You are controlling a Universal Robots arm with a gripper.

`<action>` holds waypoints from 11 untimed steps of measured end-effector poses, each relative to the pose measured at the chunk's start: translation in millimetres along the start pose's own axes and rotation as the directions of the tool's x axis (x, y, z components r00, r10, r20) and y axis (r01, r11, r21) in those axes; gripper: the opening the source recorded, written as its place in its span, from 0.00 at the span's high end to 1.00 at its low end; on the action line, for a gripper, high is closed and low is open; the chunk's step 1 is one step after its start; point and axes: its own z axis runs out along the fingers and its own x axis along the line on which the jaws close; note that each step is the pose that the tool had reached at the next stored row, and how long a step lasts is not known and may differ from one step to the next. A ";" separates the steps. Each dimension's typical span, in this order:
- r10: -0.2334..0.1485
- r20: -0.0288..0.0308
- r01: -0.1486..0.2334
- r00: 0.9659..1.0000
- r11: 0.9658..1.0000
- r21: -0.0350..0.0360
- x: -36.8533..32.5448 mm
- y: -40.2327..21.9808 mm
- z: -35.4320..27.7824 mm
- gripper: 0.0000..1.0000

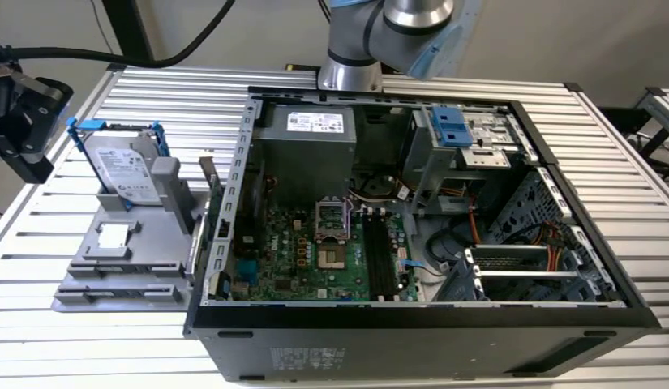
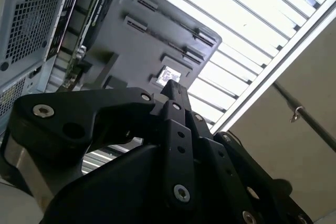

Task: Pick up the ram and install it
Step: 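Pick up the ram and move it above insertion slot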

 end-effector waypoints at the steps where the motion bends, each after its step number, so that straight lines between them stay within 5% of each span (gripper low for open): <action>1: 0.000 0.000 0.000 1.000 1.000 0.000 0.0 0.0 0.0 1.00; 11: -0.043 -0.001 0.043 0.999 0.999 0.000 0.1 0.0 -0.2 1.00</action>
